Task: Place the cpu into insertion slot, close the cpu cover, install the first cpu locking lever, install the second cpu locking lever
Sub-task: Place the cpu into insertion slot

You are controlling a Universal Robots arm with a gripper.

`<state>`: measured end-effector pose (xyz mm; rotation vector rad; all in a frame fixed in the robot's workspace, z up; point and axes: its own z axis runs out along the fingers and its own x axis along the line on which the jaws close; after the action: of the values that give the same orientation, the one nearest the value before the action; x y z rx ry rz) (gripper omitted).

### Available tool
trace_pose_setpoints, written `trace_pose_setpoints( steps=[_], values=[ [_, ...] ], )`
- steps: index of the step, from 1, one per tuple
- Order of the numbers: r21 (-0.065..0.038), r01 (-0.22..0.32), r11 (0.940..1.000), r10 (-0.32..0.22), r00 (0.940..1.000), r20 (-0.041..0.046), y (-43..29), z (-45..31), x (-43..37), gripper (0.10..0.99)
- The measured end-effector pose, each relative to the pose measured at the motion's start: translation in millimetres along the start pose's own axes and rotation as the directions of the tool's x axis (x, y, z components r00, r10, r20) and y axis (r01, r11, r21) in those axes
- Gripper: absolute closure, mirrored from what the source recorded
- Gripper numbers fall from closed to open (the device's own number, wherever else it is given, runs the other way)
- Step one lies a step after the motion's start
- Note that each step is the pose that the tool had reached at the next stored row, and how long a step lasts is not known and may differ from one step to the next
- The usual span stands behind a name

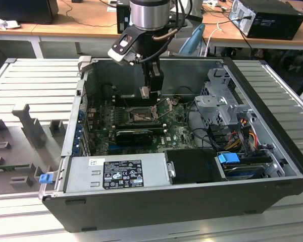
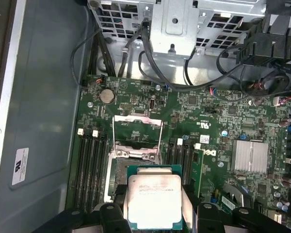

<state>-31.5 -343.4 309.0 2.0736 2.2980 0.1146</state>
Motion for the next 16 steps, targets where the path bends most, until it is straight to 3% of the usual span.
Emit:
trace_pose_setpoints(
  steps=[16],
  values=[
    [0.000, -0.005, 1.0000, 0.005, 1.0000, 0.0004, -0.9, 10.7, -0.2, 0.557]
  ],
)
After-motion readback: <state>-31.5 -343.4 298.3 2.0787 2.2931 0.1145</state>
